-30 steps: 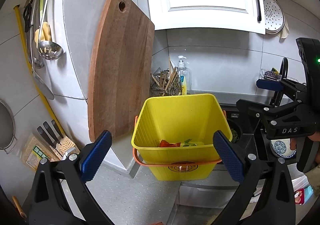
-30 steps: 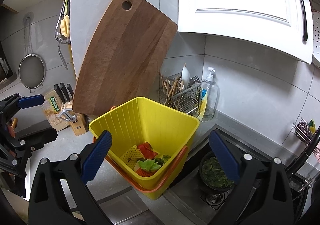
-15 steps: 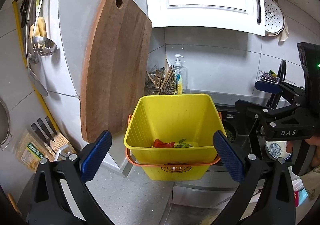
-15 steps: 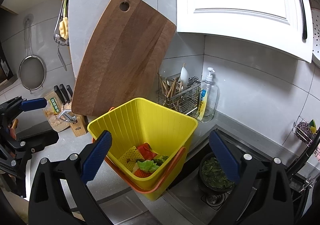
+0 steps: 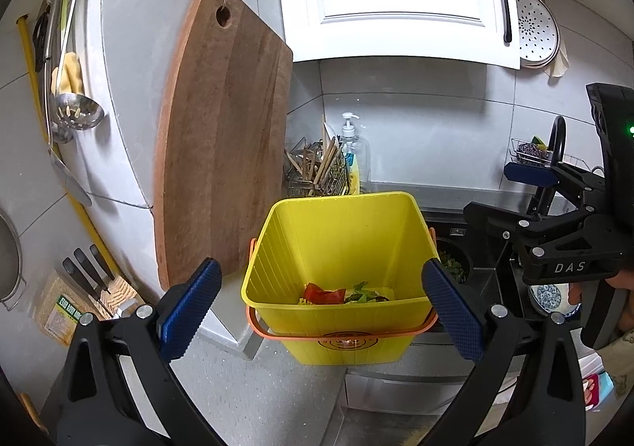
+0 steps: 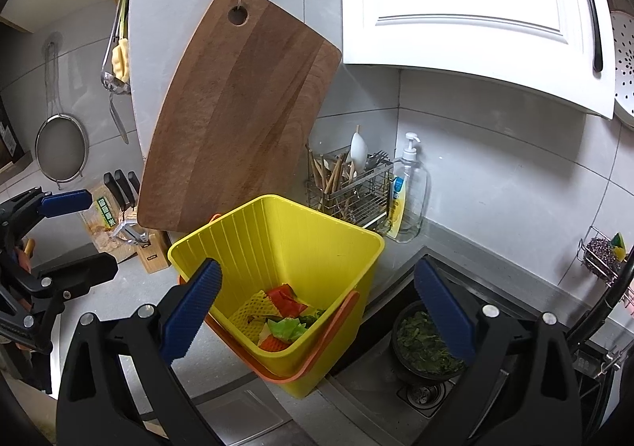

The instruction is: Collect trash

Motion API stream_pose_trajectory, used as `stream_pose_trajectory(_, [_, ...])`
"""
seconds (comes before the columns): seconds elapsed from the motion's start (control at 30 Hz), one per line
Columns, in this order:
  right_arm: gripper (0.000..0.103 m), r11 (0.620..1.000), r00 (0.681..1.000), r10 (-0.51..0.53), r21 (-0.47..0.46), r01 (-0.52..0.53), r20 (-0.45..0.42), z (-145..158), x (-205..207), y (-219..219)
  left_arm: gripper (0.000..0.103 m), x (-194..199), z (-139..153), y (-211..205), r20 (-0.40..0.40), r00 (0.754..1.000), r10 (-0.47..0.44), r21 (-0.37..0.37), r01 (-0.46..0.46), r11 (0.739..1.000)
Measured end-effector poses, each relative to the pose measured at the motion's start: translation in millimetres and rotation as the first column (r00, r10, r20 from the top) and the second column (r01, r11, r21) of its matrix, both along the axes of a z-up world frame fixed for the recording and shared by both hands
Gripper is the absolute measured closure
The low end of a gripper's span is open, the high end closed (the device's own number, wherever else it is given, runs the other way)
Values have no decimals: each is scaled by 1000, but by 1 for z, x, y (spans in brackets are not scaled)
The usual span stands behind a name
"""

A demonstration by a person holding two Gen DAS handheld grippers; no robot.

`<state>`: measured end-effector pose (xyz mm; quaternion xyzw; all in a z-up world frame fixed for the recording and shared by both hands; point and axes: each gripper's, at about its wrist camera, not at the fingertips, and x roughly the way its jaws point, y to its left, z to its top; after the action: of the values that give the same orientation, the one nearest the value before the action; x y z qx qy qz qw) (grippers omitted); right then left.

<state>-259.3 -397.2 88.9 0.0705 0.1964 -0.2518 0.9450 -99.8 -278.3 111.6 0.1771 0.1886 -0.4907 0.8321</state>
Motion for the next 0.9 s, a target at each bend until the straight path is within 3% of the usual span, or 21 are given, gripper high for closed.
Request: stream_pose_trajectory(0.9, [8, 1000, 1000, -1, 5, 1, 16, 1, -5, 0, 4, -8, 3, 1, 13, 1000, -19, -18, 19, 1000])
